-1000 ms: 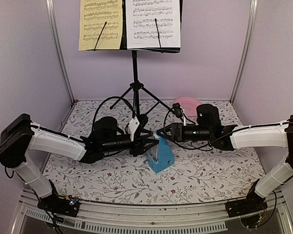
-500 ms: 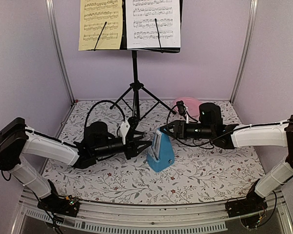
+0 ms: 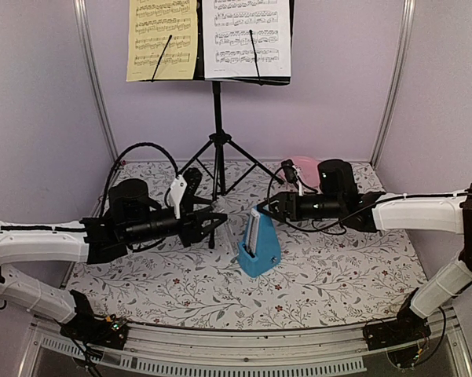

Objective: Set up the instrument practice props

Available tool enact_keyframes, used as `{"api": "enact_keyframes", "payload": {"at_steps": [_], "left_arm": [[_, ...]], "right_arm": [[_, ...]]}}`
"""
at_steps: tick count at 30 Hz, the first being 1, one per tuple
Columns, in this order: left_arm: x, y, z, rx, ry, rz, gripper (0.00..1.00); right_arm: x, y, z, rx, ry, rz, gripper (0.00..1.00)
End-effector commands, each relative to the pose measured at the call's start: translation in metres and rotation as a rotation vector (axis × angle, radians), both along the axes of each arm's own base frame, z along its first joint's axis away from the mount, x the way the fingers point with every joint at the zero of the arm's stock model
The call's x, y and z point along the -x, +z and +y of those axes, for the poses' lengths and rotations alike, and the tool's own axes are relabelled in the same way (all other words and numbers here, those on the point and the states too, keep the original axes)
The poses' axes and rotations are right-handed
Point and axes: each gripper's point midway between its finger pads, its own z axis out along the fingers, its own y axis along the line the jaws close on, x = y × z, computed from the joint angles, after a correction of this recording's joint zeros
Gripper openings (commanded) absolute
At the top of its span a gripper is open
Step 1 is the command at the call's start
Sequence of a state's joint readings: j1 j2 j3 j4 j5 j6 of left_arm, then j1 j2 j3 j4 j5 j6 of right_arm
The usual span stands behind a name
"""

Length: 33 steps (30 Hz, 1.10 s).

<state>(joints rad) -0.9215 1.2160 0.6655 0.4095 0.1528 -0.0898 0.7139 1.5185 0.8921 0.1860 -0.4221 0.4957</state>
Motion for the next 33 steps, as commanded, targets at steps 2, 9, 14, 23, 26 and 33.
{"api": "enact_keyframes", "payload": {"at_steps": [2,9,14,23,26,33], "left_arm": [[-0.020,-0.050,0.055,-0.170,0.267,0.280,0.18],[-0.048,-0.086,0.111,-0.229,0.466,0.496,0.18],[-0.069,-0.128,0.138,-0.326,0.562,0.658,0.19],[-0.105,-0.164,0.153,-0.367,0.638,0.709,0.20],[-0.113,-0.185,0.155,-0.411,0.650,0.746,0.20],[-0.116,-0.216,0.156,-0.453,0.654,0.800,0.28]], "right_arm": [[0.025,-0.084,-0.034,0.300,0.009,0.197,0.74],[0.005,-0.030,-0.021,0.247,-0.005,0.101,0.90],[-0.001,0.001,-0.015,0.215,-0.001,0.056,0.94],[0.020,0.017,-0.029,0.174,-0.009,0.094,0.98],[0.036,0.005,-0.034,0.138,-0.011,0.179,0.97],[0.068,-0.031,-0.064,0.128,-0.090,0.315,0.95]]}}
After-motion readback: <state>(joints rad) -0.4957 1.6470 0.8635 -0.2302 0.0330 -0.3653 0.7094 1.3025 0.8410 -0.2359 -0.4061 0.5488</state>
